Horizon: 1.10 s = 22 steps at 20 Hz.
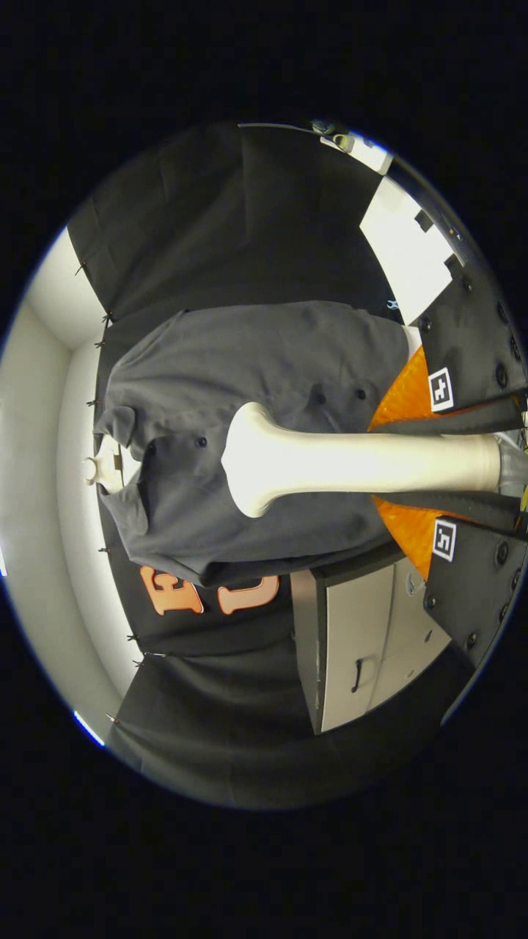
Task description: Iron the clothes twice with a garment steamer, once on the left side and once on the right side.
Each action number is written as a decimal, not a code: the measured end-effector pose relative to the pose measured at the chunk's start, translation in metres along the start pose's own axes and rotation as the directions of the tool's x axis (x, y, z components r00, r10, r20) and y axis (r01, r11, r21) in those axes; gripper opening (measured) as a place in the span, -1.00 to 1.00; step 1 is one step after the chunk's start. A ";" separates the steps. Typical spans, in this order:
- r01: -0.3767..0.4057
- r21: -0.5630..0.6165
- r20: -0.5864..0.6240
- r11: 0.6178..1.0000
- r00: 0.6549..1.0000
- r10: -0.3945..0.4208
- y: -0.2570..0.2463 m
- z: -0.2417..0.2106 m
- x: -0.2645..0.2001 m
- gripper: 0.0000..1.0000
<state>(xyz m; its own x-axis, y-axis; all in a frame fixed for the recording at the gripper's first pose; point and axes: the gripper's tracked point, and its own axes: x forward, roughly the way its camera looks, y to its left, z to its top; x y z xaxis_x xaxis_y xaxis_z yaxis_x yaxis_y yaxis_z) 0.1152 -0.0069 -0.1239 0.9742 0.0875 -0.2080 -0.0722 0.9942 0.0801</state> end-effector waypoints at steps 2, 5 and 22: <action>0.023 -0.008 0.035 1.000 0.999 -0.023 -0.022 0.028 0.005 -0.22; 0.063 -0.008 0.072 0.998 0.995 -0.062 -0.051 0.068 0.013 -0.22; 0.036 -0.048 0.147 0.998 0.989 -0.029 -0.144 0.137 0.074 -0.21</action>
<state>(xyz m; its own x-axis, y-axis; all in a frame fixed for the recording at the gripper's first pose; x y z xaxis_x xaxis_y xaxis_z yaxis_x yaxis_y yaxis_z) 0.2270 -0.1520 -0.0171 0.9967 0.0487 -0.0652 -0.0471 0.9986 0.0258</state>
